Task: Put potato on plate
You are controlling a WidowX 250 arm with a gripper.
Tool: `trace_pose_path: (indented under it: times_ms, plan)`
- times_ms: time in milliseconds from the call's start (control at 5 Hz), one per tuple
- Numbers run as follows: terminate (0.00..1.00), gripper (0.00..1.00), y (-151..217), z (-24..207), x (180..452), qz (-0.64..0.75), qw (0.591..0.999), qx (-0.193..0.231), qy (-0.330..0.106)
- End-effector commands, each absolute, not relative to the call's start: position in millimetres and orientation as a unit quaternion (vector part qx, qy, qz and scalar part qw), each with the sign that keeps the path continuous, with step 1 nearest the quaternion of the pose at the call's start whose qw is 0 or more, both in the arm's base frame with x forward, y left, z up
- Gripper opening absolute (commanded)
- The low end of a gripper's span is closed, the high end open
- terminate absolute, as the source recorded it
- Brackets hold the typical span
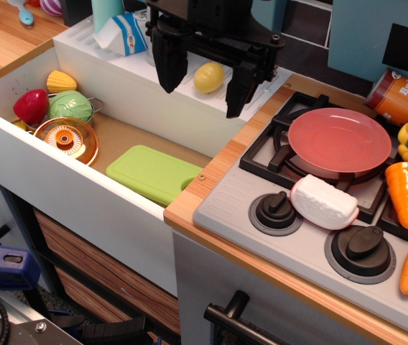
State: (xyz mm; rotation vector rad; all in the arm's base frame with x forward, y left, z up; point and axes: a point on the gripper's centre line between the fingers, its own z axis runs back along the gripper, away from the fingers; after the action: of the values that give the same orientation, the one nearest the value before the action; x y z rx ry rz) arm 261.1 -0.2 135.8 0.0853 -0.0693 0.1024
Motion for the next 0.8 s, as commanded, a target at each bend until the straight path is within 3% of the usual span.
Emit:
trace_pose_path:
  times_ms: [0,600]
  plan:
    - [0.00,1.00,0,136,261,0.051,0.997,0.043,-0.035]
    - [0.00,1.00,42,110,326,0.018,0.997,0.041,-0.071]
